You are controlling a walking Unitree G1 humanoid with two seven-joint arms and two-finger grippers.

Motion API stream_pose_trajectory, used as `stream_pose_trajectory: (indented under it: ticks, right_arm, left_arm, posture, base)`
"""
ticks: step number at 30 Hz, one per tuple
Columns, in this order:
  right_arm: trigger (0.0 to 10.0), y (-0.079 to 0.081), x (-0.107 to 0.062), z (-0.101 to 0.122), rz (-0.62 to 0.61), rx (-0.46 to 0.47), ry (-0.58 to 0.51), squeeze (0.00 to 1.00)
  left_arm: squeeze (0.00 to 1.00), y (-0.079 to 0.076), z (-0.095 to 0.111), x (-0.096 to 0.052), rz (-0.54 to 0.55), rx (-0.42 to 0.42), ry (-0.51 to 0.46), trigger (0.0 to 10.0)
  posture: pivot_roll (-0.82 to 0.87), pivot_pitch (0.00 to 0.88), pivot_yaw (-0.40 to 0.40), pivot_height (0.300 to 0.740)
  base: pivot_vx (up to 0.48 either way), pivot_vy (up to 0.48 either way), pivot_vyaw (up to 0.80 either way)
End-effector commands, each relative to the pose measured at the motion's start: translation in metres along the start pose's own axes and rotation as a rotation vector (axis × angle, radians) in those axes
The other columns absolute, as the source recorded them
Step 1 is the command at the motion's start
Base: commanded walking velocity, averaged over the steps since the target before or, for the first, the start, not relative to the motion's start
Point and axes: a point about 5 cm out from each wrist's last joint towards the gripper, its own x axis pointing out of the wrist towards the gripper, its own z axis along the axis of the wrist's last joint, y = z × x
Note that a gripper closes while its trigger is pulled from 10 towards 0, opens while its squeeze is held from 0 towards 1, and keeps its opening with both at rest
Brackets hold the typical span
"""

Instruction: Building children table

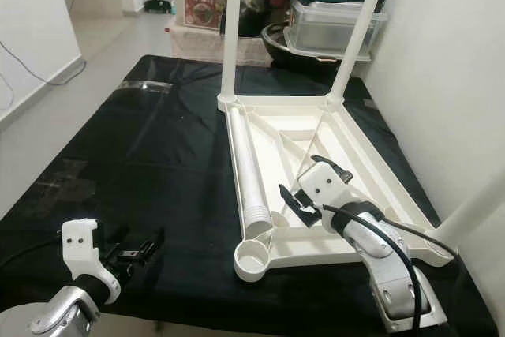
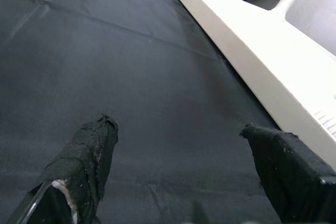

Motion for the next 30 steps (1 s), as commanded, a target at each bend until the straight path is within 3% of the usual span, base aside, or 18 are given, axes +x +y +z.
stream_pose_trajectory:
  ticks: [1, 5, 10, 16, 23, 30]
  right_arm:
    - [10.0, 0.011, -0.001, -0.004, 0.115, -0.042, 0.015, 0.00]
    - [10.0, 0.026, -0.002, -0.003, 0.250, -0.077, 0.006, 0.00]
    - [10.0, 0.036, -0.001, -0.007, 0.322, -0.098, 0.017, 0.00]
    - [10.0, 0.037, 0.005, -0.008, 0.293, -0.102, 0.034, 0.00]
    - [10.0, 0.034, 0.019, -0.018, 0.201, -0.133, 0.128, 0.00]
    - [10.0, 0.037, 0.019, -0.020, 0.235, -0.159, 0.141, 0.00]
  left_arm:
    - [0.00, -0.001, -0.001, 0.002, 0.005, 0.005, 0.008, 10.0]
    - [0.00, -0.003, 0.000, 0.004, 0.004, 0.014, 0.001, 10.0]
    - [0.00, -0.004, 0.002, 0.005, 0.000, 0.024, -0.002, 10.0]
    - [0.00, -0.006, 0.002, 0.006, -0.006, 0.024, -0.002, 10.0]
    - [0.00, -0.008, 0.003, 0.009, -0.014, 0.031, -0.005, 10.0]
    - [0.00, -0.009, 0.003, 0.009, -0.017, 0.032, -0.005, 10.0]
  posture:
    - [0.11, 0.000, -0.092, 0.740]
    - [0.11, 0.000, -0.092, 0.740]
    - [0.12, 0.000, -0.091, 0.740]
    - [0.11, 0.000, -0.092, 0.740]
    - [0.12, 0.000, -0.095, 0.740]
    - [0.11, 0.000, -0.097, 0.740]
  base:
    - [0.000, 0.000, 0.00]
    - [0.000, 0.000, 0.00]
    - [0.000, 0.000, 0.00]
    - [0.000, 0.000, 0.00]
    - [0.000, 0.000, 0.00]
    - [0.000, 0.000, 0.00]
